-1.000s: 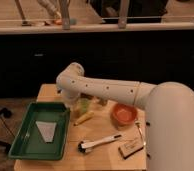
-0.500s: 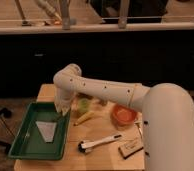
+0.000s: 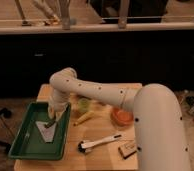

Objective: Place pepper in tray

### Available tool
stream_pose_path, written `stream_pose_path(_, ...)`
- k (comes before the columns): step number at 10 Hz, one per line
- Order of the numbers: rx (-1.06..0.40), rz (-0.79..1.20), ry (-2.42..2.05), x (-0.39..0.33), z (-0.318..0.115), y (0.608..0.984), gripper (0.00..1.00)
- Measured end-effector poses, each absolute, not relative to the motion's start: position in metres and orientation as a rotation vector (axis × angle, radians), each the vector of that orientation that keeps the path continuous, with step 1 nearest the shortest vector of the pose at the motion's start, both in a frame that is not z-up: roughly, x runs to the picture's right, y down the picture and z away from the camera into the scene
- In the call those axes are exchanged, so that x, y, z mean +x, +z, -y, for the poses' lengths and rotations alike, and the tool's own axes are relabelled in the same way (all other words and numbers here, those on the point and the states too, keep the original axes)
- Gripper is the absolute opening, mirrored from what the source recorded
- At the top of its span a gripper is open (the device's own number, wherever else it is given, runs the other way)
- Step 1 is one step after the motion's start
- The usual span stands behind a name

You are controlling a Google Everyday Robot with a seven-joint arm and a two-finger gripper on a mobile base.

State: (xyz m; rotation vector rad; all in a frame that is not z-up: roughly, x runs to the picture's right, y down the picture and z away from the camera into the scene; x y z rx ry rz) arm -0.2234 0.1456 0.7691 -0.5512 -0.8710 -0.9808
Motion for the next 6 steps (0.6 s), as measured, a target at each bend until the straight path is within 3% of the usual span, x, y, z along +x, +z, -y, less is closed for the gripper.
stream_pose_path(6, -0.607, 1.035, -0.939, -0.241, -0.161, 0.771, 0.02)
